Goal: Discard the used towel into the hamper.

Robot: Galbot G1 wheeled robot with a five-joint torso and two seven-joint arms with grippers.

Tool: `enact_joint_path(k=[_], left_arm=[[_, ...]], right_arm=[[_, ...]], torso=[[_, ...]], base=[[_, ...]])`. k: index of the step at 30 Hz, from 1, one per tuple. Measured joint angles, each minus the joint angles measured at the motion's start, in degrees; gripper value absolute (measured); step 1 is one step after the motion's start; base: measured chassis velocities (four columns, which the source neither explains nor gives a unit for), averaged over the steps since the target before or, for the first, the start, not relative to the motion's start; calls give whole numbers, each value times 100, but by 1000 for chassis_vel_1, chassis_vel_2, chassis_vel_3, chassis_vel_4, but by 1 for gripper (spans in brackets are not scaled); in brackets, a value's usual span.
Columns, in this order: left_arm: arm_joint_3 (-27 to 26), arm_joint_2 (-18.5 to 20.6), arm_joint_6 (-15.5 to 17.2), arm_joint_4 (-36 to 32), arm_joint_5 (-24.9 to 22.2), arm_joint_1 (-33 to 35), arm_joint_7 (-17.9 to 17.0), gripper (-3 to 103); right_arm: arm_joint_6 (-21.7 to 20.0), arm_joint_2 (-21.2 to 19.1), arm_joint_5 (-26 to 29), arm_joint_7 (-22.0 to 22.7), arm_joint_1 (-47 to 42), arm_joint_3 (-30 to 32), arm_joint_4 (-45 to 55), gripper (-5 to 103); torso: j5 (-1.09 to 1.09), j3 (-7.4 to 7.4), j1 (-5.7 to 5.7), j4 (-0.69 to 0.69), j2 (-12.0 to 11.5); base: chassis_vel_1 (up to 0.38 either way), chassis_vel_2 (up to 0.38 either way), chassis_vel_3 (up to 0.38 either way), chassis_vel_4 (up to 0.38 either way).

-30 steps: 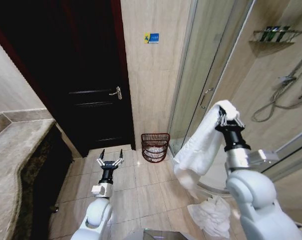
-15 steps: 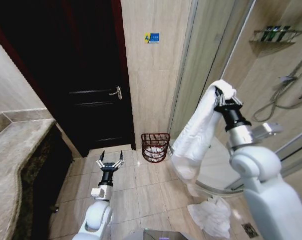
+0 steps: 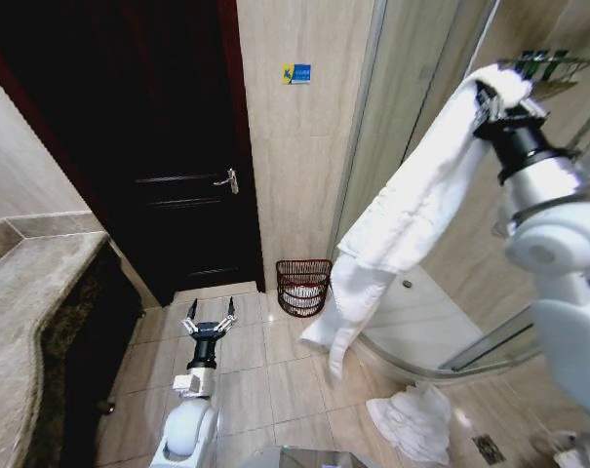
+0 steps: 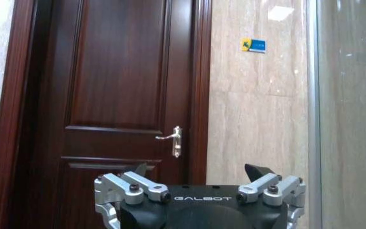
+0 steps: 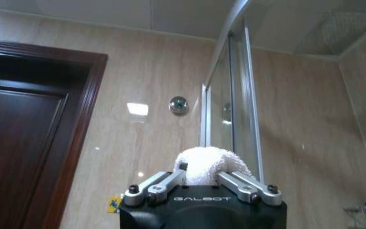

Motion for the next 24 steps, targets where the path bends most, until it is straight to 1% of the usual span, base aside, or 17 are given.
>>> enact_joint_path(k=[1,3,6,7,8,9,10,12,13,14,19,20,23,24], left_arm=[[0,0,0,0,0,0,0,100],[-38,0,-23,-2,4,11,0,100],[-73,-4,-32,-29,4,29,-1,100],[-73,-4,-32,-29,4,29,-1,100],[-88,-3,-33,-43,4,39,-2,100],[-98,0,-34,-53,4,42,-2,100],[-120,7,-34,-68,4,48,-3,100],[-154,18,-34,-94,0,48,-7,100],[-186,20,-34,-116,-9,50,-8,100],[-186,20,-34,-116,-9,50,-8,100],[-304,-14,-70,-138,-38,90,-19,100],[-304,-14,-70,-138,-38,90,-19,100],[-333,-53,-112,-130,-46,108,-20,100],[-333,-53,-112,-130,-46,108,-20,100]], right_arm=[[0,0,0,0,0,0,0,3],[-9,-20,66,102,294,-209,-111,3],[-10,50,131,338,862,-687,-294,3],[-10,50,131,338,862,-687,-294,3],[-9,142,176,481,1201,-1013,-415,3],[-7,201,199,551,1355,-1178,-481,3],[1,362,230,689,1679,-1498,-671,3],[4,589,234,839,2014,-1800,-916,3],[4,809,232,994,2308,-2043,-1145,3],[4,809,232,994,2308,-2043,-1145,3],[13,1530,204,1449,3340,-2655,-1990,3],[13,1530,204,1449,3340,-2655,-1990,3],[49,1901,379,1665,3854,-2844,-2451,3],[49,1901,379,1665,3854,-2844,-2451,3]], torso=[[0,0,0,0,0],[2,0,0,0,0],[0,-1,-1,1,-1],[0,-1,-1,1,-1],[-2,-1,-1,2,-1],[-2,-1,-1,2,-1],[-2,-1,-1,3,-2],[0,0,0,3,-2],[0,0,0,2,-3],[0,0,0,2,-3],[-4,-1,0,3,-3],[-4,-1,0,3,-3],[-1,-1,-1,1,-4],[-1,-1,-1,1,-4]], base=[[0,0,0,0],[0,0,0,0],[0,0,0,0],[0,0,0,0],[0,0,0,0],[0,0,0,0],[0,0,0,0],[0,0,0,0],[0,0,0,0],[0,0,0,0],[0,0,0,0],[0,0,0,0],[0,0,0,0],[0,0,0,0]])
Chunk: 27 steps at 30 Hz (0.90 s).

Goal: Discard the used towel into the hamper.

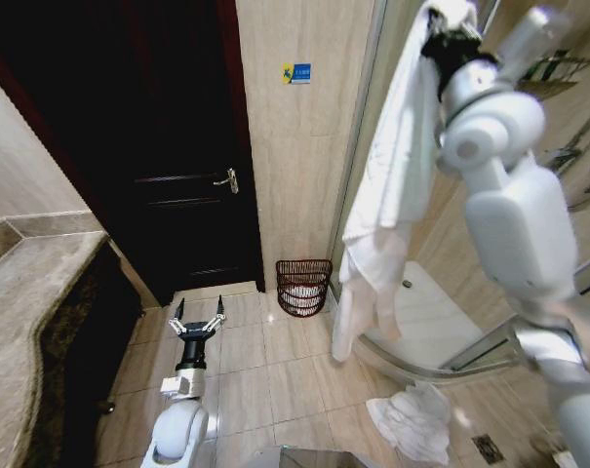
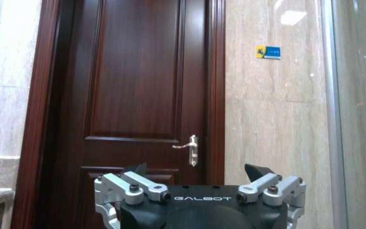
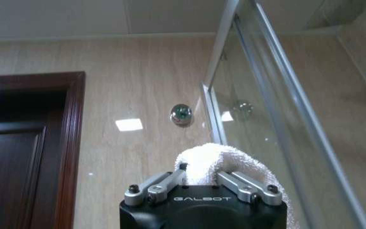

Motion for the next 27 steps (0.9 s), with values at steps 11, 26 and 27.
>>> enact_joint_path(k=[11,26,27], left_arm=[[-125,62,-12,-70,-107,-35,-4,100],[-372,168,27,-286,-260,68,20,100],[-382,171,48,-314,-275,75,20,100]], right_arm=[[41,728,-117,-231,1123,-406,-1632,3],[-50,1193,-306,-412,1796,-699,-2504,3],[-50,1187,-306,-423,1796,-716,-2503,3]], torso=[[0,0,0,1,0],[1,-1,-1,0,0],[2,-1,-2,0,0]], base=[[0,0,0,0],[0,0,0,0],[0,0,0,0]])
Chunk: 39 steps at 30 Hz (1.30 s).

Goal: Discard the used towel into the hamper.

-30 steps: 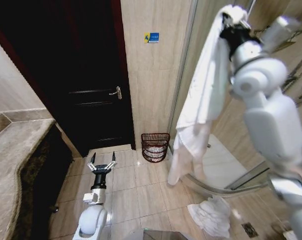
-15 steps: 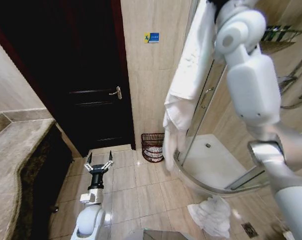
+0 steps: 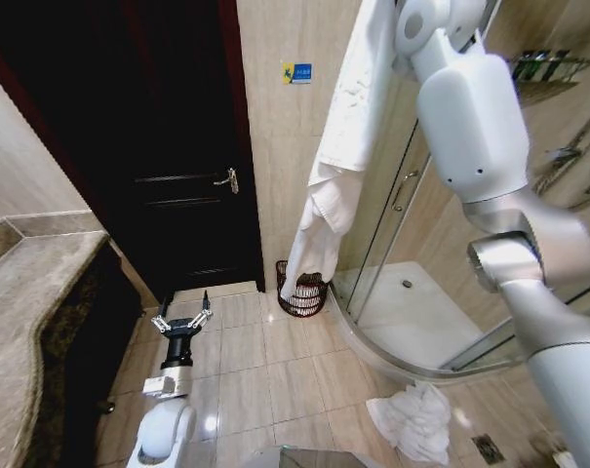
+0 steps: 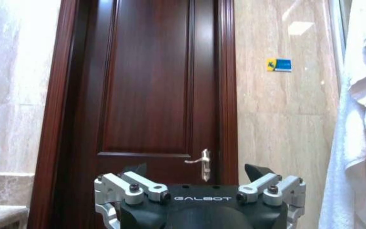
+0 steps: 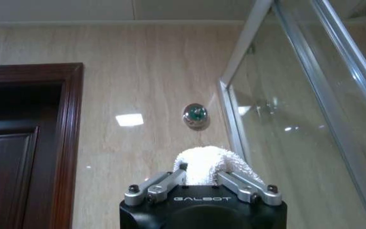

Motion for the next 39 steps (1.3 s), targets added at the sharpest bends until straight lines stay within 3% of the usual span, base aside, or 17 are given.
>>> enact_joint_path(k=[27,39], left_arm=[[-115,-36,-114,42,-42,42,125,100],[-66,-71,-136,119,-48,-51,133,100]], right_arm=[[-76,3,350,231,-270,-134,437,3],[-58,547,214,12,134,-145,-333,3]], torso=[[1,1,2,0,-2],[-3,0,0,3,0]], base=[[-49,47,49,-47],[-43,51,50,-47]])
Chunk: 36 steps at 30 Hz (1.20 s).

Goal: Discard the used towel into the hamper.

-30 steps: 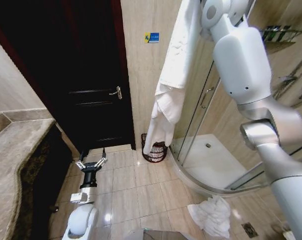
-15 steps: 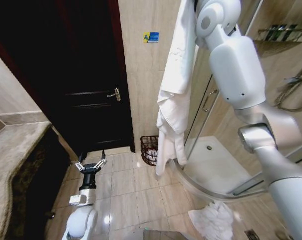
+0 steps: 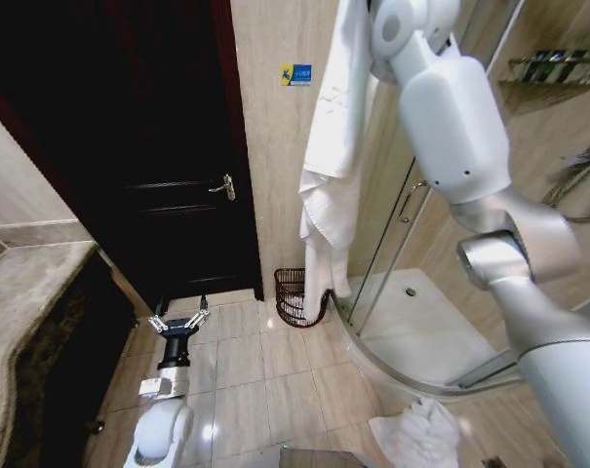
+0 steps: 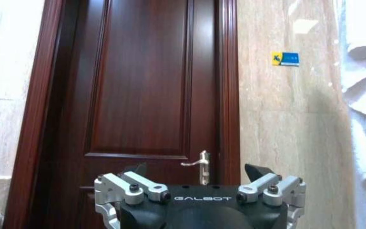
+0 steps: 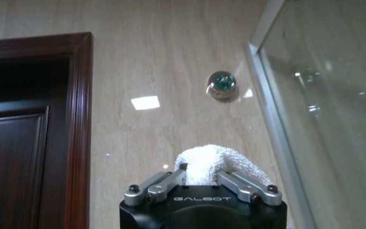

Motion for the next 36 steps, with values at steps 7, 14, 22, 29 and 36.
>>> enact_joint_path(k=[7,14,22,29,36], left_arm=[[-14,-9,-1,22,-18,-11,6,100],[44,-51,-17,45,-18,-65,12,100],[28,-55,-76,64,-43,-37,23,100],[33,-55,-109,114,-45,-36,37,100],[21,-51,-130,113,-56,-27,42,100]], right_arm=[[0,108,-73,-63,-18,42,-119,3],[-4,171,-70,-88,22,-79,-183,3],[-4,239,-63,-73,117,-97,-256,3],[-4,305,-53,-36,178,-116,-302,3],[-2,380,-135,-53,149,-108,-427,3]], torso=[[1,1,2,-3,0],[1,1,1,-2,0],[2,1,0,-2,0],[3,1,0,-3,0],[2,1,1,-1,0]], base=[[-97,88,85,-101],[-71,60,80,-73],[-74,87,82,-77],[-91,63,78,-77],[-85,86,79,-73]])
